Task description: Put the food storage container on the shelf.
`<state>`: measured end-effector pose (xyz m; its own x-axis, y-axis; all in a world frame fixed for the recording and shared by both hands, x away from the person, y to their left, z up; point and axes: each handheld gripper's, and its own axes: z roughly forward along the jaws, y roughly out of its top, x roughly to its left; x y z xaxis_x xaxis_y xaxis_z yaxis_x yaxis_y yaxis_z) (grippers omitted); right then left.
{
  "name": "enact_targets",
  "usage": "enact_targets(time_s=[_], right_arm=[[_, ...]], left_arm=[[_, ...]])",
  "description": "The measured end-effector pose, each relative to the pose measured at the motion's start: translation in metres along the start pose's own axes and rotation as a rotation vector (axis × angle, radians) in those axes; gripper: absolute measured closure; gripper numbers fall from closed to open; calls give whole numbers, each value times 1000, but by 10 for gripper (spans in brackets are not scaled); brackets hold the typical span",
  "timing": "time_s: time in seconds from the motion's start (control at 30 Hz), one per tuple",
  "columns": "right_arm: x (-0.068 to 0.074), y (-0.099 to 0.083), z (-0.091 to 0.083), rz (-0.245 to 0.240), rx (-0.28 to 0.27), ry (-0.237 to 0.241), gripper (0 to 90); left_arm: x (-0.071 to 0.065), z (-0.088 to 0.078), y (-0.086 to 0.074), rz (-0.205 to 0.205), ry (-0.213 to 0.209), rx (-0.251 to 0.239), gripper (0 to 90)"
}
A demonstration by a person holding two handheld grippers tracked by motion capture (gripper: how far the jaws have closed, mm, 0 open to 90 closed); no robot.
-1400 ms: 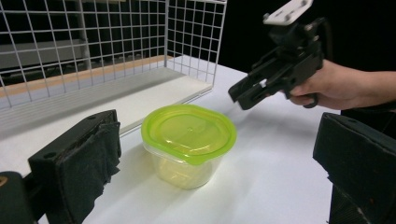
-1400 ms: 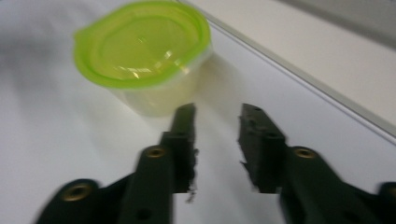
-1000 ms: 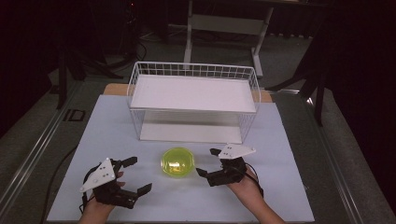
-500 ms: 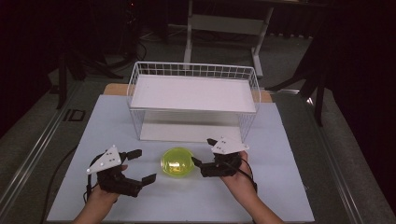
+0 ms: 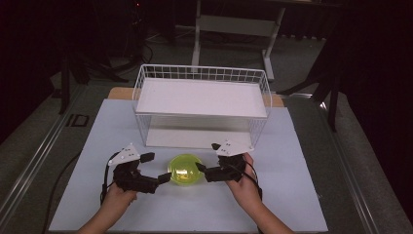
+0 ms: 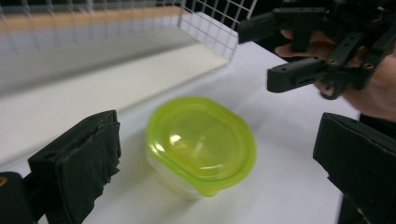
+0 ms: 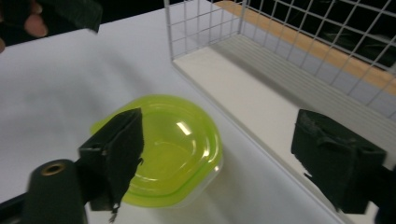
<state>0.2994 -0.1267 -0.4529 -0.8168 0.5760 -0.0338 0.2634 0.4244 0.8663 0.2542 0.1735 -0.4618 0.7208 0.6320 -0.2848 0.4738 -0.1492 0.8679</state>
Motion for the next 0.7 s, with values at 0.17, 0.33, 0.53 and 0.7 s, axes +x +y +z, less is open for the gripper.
enact_targets(time_s=[0.17, 0.33, 0.53, 0.7], right_arm=[[-1, -4, 8, 62, 21, 8, 110], [-5, -12, 15, 117, 38, 23, 111], [-7, -22, 24, 174, 99, 55, 178], [-6, -25, 31, 186, 128, 73, 256]], left_arm=[[4, 7, -3, -15, 3, 18, 18], [12, 13, -6, -46, 24, 45, 19], [21, 20, -16, -112, 29, 92, 75], [26, 30, -22, -170, 46, 140, 188]])
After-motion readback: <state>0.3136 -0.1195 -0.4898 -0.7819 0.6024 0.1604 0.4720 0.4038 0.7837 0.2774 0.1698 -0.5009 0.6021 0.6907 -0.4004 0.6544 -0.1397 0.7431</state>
